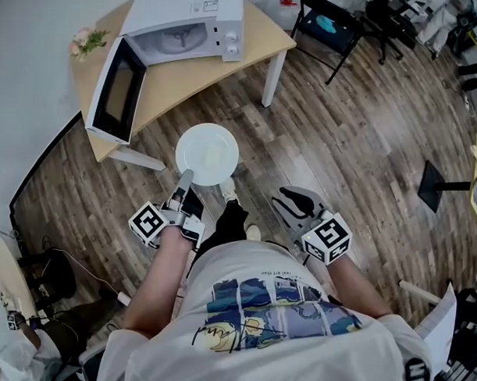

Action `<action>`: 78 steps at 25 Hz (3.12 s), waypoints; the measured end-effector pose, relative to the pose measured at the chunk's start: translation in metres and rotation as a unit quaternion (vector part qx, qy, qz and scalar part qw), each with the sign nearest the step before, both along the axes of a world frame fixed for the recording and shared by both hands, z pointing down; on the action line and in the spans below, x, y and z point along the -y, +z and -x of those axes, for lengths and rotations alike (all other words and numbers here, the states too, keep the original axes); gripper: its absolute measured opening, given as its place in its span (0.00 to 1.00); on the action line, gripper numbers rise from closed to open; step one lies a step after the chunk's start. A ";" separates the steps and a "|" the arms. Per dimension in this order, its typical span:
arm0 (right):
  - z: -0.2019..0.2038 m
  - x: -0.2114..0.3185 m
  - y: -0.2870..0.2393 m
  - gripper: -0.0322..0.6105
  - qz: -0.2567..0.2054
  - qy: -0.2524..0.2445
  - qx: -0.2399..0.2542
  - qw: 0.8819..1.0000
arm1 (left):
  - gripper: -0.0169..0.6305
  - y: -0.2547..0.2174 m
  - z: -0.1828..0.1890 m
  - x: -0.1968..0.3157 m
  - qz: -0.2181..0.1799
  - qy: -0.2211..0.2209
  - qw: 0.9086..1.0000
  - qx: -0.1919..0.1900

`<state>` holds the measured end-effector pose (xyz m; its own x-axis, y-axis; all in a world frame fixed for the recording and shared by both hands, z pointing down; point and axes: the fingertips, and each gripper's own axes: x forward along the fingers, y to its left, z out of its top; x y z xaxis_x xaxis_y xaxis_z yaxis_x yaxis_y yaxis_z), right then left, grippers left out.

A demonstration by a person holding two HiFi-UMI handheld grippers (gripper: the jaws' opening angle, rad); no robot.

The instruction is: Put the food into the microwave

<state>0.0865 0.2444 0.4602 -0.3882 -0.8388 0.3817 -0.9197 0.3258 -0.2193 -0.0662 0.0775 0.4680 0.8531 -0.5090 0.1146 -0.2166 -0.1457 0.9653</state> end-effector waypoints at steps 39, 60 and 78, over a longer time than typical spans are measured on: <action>-0.184 0.387 -0.034 0.07 -0.005 -0.106 -0.035 0.994 | 0.06 0.091 -0.126 0.444 0.038 -0.190 0.981 0.003; -0.245 0.453 -0.039 0.06 0.038 -0.227 -0.061 0.971 | 0.06 0.143 -0.162 0.512 0.060 -0.266 0.961 0.054; -0.191 0.464 -0.052 0.06 0.075 -0.343 -0.074 0.933 | 0.11 0.150 -0.156 0.518 0.028 -0.268 0.939 0.213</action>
<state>0.2778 -0.2194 0.4083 -0.7484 -0.3451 0.5664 -0.5298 0.8248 -0.1975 0.0899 -0.4402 0.6180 0.3468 -0.8353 0.4265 -0.6117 0.1433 0.7780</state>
